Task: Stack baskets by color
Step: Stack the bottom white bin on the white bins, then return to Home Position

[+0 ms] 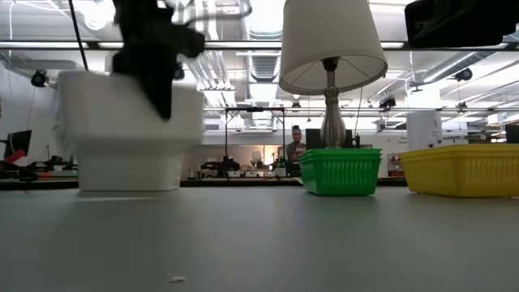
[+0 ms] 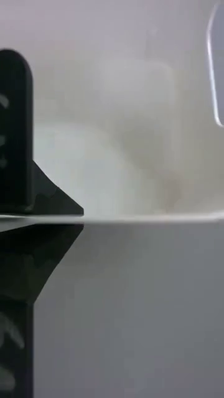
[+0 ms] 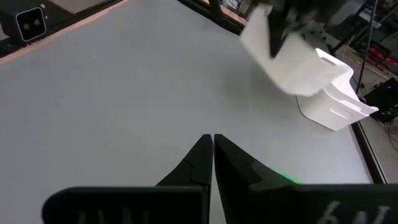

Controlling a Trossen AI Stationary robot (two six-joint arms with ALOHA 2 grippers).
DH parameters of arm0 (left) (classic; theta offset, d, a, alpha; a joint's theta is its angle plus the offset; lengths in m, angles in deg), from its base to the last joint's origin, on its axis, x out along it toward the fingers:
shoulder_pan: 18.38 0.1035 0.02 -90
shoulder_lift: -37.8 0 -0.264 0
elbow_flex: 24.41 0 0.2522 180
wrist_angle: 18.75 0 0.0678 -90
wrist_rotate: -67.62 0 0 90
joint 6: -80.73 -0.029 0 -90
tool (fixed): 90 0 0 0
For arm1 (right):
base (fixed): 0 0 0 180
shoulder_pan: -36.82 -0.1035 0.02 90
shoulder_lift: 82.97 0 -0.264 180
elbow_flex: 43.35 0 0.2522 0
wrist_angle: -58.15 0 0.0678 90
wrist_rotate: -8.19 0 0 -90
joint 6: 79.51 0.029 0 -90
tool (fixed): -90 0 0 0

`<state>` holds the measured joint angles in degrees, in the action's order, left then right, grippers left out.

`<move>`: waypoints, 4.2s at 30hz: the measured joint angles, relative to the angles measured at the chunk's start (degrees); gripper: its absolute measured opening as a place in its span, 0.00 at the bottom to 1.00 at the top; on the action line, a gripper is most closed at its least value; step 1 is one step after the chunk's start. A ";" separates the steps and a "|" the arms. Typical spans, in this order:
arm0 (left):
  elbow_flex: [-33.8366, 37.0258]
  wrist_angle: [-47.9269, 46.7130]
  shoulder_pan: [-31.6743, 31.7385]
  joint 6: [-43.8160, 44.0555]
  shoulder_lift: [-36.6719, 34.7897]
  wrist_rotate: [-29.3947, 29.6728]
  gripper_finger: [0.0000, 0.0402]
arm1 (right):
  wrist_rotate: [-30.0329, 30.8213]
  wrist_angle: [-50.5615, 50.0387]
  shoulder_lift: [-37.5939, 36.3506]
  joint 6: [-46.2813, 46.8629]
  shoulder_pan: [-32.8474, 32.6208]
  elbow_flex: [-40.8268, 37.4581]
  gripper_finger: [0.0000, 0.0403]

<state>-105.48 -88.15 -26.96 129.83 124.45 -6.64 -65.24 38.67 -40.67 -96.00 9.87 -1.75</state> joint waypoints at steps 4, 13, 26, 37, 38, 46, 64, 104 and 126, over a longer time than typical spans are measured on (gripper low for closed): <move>-9.08 -8.01 -0.17 -21.73 -0.87 -1.26 0.00 | 0.01 0.26 0.04 0.00 -0.01 0.00 0.02; -13.90 -20.94 4.38 -62.92 -6.13 5.79 0.00 | 0.01 0.46 0.07 0.00 -0.01 0.00 0.02; 3.08 -10.87 26.11 -71.63 -25.10 -1.86 0.00 | 0.01 2.13 0.11 -0.09 0.00 0.00 0.02; 10.13 -5.32 39.41 -82.44 -23.51 -6.76 0.00 | 0.00 2.08 0.11 -0.13 0.00 0.00 0.02; 10.12 -5.00 40.23 -82.85 -23.05 -7.21 0.00 | 0.01 2.08 0.11 -0.11 -0.01 0.00 0.02; 10.30 -2.99 45.57 -85.52 -19.63 -11.25 0.00 | -0.01 2.01 0.11 -0.21 -0.01 0.00 0.02; 13.90 1.61 46.77 -84.43 -14.82 -11.97 0.00 | -0.01 1.97 0.11 -0.20 0.01 0.00 0.02; 19.36 19.46 33.59 -56.79 -32.26 -22.64 0.27 | -0.03 2.14 0.10 -2.83 0.01 0.00 0.02; 39.56 23.05 32.79 -40.49 -29.07 10.39 0.01 | -0.05 3.14 0.11 -2.42 0.12 0.01 0.02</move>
<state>-65.92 -65.10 5.83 89.34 95.38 3.74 -65.30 41.82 -40.56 -98.41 9.99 -1.75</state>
